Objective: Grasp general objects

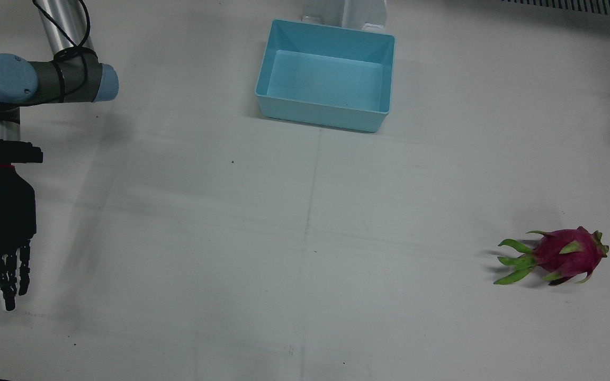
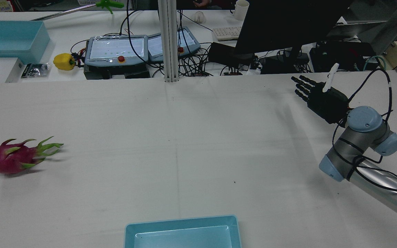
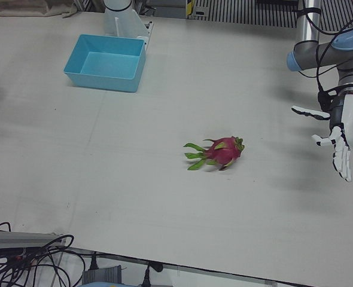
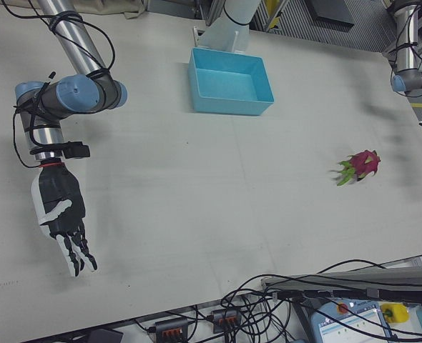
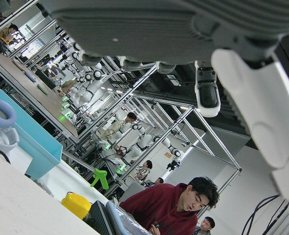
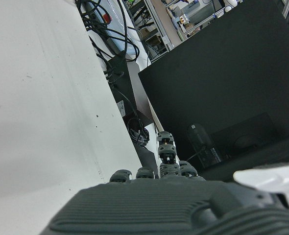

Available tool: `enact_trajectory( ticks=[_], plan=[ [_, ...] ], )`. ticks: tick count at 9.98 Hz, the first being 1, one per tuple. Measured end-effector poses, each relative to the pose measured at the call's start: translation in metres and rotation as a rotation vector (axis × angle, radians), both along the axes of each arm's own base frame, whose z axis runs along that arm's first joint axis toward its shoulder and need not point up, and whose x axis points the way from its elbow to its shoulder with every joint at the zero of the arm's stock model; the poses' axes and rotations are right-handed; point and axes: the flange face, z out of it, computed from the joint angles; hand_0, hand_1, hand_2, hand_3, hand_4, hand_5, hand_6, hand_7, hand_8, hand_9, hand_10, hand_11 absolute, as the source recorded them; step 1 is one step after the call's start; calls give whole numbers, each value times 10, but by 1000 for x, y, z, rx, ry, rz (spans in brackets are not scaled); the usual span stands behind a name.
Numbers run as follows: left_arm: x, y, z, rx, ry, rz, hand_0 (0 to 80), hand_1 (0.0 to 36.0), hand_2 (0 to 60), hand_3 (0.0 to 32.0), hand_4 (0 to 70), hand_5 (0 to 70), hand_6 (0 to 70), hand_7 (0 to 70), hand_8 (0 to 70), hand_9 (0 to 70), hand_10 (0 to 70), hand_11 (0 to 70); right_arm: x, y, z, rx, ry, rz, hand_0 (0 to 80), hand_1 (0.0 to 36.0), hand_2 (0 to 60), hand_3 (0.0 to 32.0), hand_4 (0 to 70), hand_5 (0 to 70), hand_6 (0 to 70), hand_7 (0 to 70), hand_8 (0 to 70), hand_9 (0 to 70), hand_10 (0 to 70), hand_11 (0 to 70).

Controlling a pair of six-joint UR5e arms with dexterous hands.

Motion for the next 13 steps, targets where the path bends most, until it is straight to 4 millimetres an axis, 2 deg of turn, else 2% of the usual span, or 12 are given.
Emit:
enact_trajectory(
  ticks=[1, 4, 10, 11, 12, 13],
  plan=[
    [0, 0, 0, -4, 0, 1, 530, 139, 0, 160, 75, 0, 0, 0, 0, 0, 0, 11, 0, 0, 0, 0, 0, 0, 0, 0, 0, 0, 0, 0, 0, 0, 0, 0, 0, 0],
    [0, 2, 4, -18, -6, 0, 524, 126, 0, 148, 80, 0, 0, 0, 0, 0, 0, 16, 0, 0, 0, 0, 0, 0, 0, 0, 0, 0, 0, 0, 0, 0, 0, 0, 0, 0],
    [-1, 3, 5, -20, -1, 1, 533, 128, 0, 150, 84, 0, 0, 0, 0, 0, 0, 10, 0, 0, 0, 0, 0, 0, 0, 0, 0, 0, 0, 0, 0, 0, 0, 0, 0, 0],
    [-1, 3, 5, -19, 0, 1, 533, 134, 0, 148, 93, 0, 0, 0, 0, 0, 0, 15, 0, 0, 0, 0, 0, 0, 0, 0, 0, 0, 0, 0, 0, 0, 0, 0, 0, 0],
    [-1, 4, 4, -19, 1, 1, 536, 157, 10, 148, 107, 0, 0, 0, 0, 0, 0, 15, 0, 0, 0, 0, 0, 0, 0, 0, 0, 0, 0, 0, 0, 0, 0, 0, 0, 0],
    [-1, 3, 3, -17, 2, 1, 535, 173, 61, 152, 117, 0, 0, 0, 0, 0, 0, 16, 0, 0, 0, 0, 0, 0, 0, 0, 0, 0, 0, 0, 0, 0, 0, 0, 0, 0]
  ],
)
